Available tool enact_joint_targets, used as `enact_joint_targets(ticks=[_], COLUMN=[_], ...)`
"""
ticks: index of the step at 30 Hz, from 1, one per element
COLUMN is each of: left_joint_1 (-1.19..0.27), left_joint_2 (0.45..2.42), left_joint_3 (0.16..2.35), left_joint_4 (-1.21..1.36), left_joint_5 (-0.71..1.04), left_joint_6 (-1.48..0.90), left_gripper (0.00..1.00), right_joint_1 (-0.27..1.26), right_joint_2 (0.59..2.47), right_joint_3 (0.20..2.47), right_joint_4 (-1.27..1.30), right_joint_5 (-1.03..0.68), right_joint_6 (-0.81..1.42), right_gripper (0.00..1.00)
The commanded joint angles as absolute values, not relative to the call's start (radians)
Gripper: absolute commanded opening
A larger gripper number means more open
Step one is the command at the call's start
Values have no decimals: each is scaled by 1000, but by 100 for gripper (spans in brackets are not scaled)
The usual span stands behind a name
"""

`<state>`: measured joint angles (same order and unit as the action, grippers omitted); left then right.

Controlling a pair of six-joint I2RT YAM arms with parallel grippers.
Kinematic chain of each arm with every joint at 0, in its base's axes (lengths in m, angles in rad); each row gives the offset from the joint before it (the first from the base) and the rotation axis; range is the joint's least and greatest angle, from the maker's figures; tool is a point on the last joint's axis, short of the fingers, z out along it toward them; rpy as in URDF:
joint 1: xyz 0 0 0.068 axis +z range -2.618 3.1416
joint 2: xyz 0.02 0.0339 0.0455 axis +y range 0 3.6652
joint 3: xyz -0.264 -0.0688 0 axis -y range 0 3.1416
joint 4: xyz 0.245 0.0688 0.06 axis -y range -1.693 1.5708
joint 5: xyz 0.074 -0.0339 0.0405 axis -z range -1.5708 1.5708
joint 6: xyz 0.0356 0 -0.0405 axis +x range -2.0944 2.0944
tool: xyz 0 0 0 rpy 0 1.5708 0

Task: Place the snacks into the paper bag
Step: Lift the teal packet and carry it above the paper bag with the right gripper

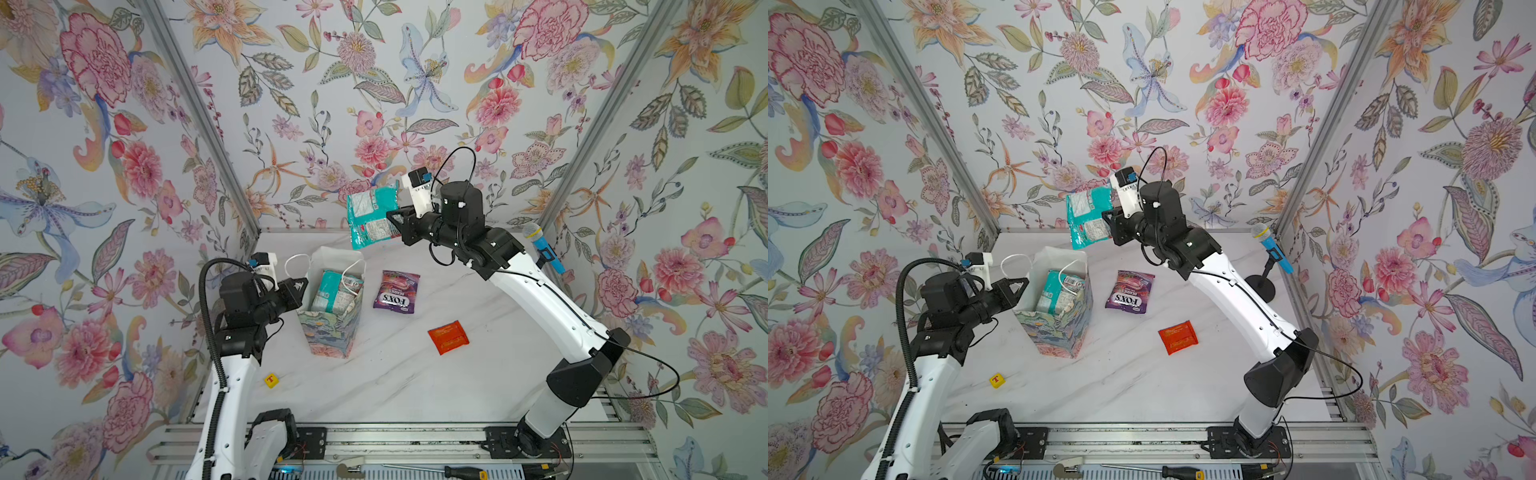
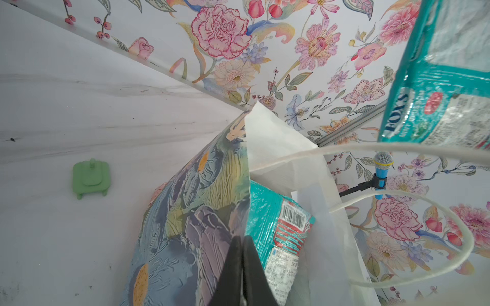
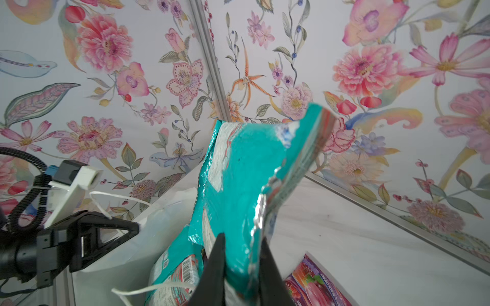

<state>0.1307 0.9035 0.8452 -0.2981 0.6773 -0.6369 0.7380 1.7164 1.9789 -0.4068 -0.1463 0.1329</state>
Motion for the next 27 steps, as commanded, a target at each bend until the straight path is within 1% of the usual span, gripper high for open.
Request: enact_joint_targets(ticks=[1,9,17,27], left_joint_1=[131,130,132,132], left_joint_2=[885,879,882,882], left_joint_3=[860,853,857,859], left_joint_4=[-255,-259,-261,-260], left_joint_5=[718,718,716,716], left_joint_6=[-637,-634,-634,-637], left_gripper=[5,5,5,5], right_joint_1=[778,864,891,895], right_joint_2=[1763,1832,1840,1838], right_joint_3=[2053,2161,2163,2140], right_joint_4=[-443,-574,-654,-688], right_joint_5=[-172,-187,-213,-221], right_joint_6=[45,-97,-183,-215], right_gripper=[0,0,0,0])
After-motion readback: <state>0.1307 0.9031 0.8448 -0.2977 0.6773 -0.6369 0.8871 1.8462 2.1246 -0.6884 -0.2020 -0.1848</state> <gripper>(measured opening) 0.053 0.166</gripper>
